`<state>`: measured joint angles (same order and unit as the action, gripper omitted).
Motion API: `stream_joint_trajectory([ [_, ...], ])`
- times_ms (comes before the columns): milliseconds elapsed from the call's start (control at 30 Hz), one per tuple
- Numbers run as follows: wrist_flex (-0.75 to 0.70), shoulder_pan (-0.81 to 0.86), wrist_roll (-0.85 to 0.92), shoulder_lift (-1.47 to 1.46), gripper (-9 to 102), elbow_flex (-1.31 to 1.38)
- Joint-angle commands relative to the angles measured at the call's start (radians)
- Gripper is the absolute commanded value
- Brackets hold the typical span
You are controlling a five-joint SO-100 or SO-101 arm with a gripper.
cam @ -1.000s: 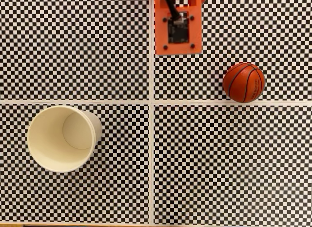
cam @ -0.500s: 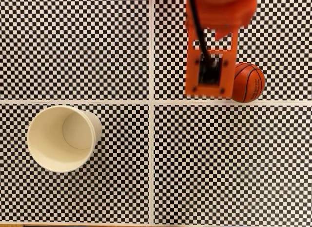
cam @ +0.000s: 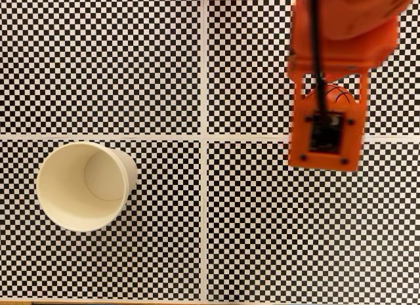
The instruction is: Grasp basketball and place into cup.
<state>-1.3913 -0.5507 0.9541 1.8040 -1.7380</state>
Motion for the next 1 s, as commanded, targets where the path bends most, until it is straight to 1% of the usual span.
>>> stream_joint_trajectory([
  [0,0.034,-0.035,-0.029,-0.028,22,0.074],
  [167,0.089,-0.048,-0.028,-0.083,33,0.094],
  [267,0.094,-0.051,-0.031,-0.129,41,0.130],
  [400,0.097,-0.057,-0.032,-0.163,48,0.156],
  [533,0.107,-0.066,-0.034,-0.187,52,0.163],
  [667,0.120,-0.078,-0.035,-0.221,53,0.163],
  [867,0.173,-0.087,-0.060,-0.285,58,0.163],
  [967,0.199,-0.092,-0.067,-0.302,58,0.163],
])
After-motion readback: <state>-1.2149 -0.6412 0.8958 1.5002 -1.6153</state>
